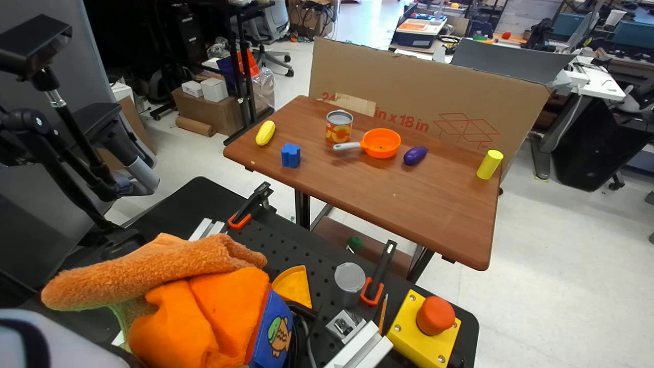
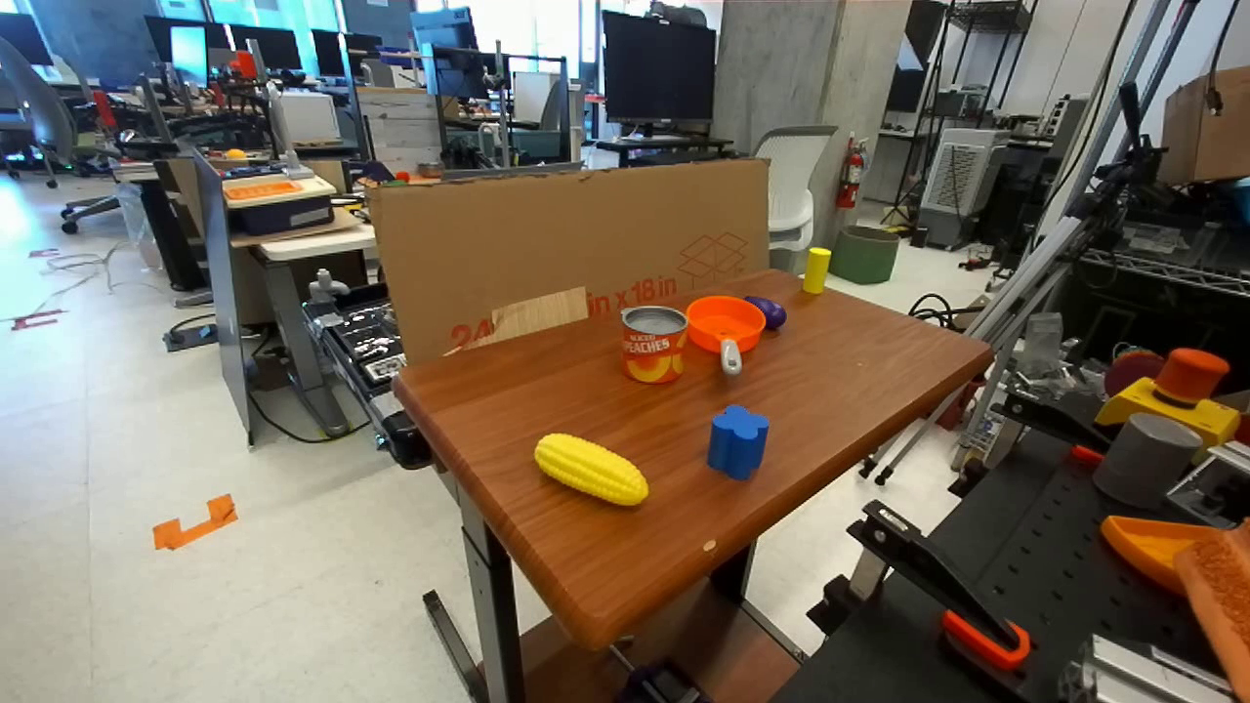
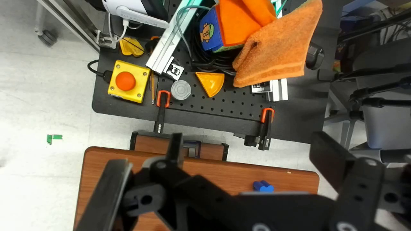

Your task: Move the purple object

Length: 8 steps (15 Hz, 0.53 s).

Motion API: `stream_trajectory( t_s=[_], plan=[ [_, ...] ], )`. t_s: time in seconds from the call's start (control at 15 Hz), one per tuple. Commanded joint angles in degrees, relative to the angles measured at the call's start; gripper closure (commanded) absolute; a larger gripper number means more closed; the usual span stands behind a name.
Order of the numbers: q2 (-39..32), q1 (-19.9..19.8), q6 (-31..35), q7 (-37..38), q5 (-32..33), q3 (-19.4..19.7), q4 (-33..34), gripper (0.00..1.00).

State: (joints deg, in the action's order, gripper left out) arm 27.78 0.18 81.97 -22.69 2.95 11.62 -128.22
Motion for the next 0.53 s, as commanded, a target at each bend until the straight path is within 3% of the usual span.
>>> stream_trajectory(
  t_s=[0.0, 0.27, 0.47],
  plan=[
    [-0.11, -0.77, -0.08, -0.28, -0.23, -0.63, 0.09, 0.0],
    [-7.17, -0.16, 6.35, 0.94, -11.29, 1.04, 4.9, 0.0],
    [-14.31, -0.2, 14.07, -2.41, -19.22, 1.91, 8.71, 0.0]
  ],
)
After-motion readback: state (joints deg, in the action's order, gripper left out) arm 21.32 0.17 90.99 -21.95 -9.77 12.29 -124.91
